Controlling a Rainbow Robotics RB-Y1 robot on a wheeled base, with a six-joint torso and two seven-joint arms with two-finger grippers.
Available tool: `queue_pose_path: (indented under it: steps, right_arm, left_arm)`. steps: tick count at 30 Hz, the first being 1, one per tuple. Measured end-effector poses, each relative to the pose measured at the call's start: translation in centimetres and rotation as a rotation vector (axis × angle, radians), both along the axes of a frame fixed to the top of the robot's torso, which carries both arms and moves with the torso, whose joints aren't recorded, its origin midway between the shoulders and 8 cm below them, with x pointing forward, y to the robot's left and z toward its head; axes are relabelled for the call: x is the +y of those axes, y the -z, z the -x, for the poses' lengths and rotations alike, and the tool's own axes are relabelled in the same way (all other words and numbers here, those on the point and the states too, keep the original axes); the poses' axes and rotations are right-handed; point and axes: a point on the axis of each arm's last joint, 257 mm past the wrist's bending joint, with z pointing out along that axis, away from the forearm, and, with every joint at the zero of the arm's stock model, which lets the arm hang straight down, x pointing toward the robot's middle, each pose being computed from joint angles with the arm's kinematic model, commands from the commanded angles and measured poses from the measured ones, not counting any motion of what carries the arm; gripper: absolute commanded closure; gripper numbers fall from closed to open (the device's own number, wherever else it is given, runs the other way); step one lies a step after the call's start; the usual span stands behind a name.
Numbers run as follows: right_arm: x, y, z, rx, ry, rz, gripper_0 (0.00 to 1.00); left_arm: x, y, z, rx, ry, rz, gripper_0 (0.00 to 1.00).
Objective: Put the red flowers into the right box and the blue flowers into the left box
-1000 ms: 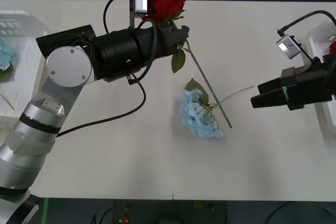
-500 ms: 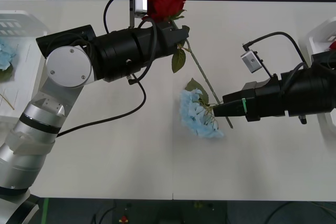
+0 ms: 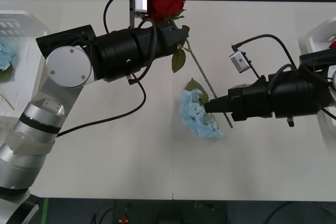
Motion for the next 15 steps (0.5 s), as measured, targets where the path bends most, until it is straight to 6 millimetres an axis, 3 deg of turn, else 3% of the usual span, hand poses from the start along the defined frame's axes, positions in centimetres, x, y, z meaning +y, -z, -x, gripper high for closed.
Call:
queue_pose_path:
  steps: [9,10,11,13,15]
  right_arm:
    - [0.18,-0.14,0.2,0.009,0.0,-0.003,1.0]
    - [0.19,-0.15,0.21,0.014,0.002,-0.004,1.0]
    - [0.19,-0.15,0.21,0.015,0.003,-0.004,1.0]
    - [0.19,-0.16,0.22,0.015,0.003,-0.004,1.0]
    - [0.2,-0.16,0.22,0.015,0.002,-0.004,1.0]
  left_arm:
    - [0.01,-0.02,-0.01,0.0,-0.001,0.001,0.99]
    - [0.01,-0.02,-0.01,0.0,-0.001,0.001,0.86]
    - [0.01,-0.02,-0.02,0.0,-0.001,0.001,0.63]
    - [0.01,-0.02,-0.02,0.0,-0.001,0.001,0.0]
    - [0.01,-0.02,-0.02,0.0,-0.001,0.001,0.0]
